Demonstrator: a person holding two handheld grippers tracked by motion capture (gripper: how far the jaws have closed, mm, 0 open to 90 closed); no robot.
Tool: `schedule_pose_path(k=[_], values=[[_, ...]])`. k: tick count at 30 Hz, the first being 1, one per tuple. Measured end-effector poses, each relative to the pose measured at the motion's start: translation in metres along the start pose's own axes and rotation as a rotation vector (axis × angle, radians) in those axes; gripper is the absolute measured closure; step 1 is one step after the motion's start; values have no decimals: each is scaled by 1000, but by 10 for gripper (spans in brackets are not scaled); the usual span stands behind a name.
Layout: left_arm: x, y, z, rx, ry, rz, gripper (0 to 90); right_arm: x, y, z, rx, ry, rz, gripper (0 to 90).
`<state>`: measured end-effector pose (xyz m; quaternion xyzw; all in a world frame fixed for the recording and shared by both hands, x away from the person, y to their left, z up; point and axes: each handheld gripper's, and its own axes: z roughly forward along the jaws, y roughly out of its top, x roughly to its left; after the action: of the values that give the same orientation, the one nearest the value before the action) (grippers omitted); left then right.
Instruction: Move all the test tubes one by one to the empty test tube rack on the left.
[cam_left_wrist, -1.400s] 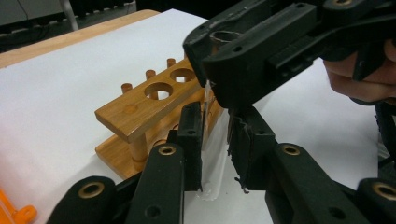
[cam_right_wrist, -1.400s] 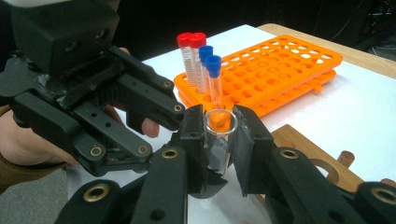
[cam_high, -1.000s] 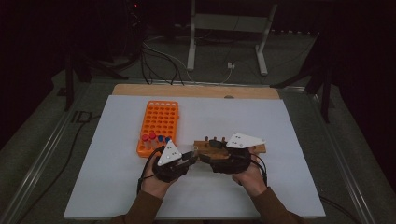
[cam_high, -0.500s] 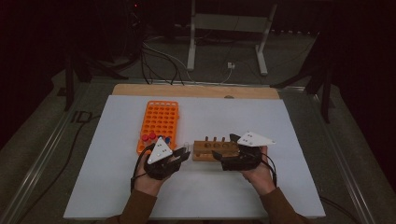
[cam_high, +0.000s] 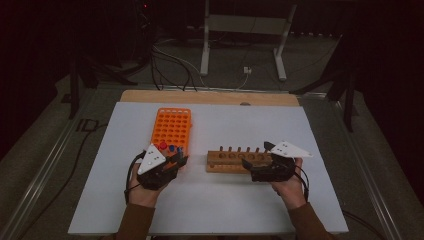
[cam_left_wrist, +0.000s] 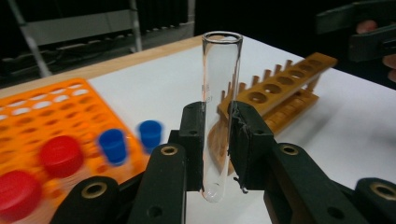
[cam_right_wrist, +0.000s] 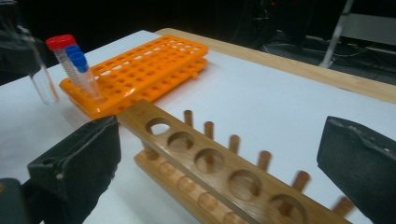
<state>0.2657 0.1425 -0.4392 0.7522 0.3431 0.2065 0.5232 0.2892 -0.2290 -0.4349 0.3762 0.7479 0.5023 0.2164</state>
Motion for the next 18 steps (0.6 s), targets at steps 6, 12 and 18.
schedule_pose_path(k=[6, 12, 18], values=[[17, -2, -21, -32, 53, -30, 763, -9, -2, -8, -13, -27, 24, 0], [35, -8, -39, -50, 107, -64, 763, -13, -2, -12, -29, -36, 32, 1], [47, -22, -39, -14, 254, -64, 763, -15, -2, -16, -31, -44, 28, 1]])
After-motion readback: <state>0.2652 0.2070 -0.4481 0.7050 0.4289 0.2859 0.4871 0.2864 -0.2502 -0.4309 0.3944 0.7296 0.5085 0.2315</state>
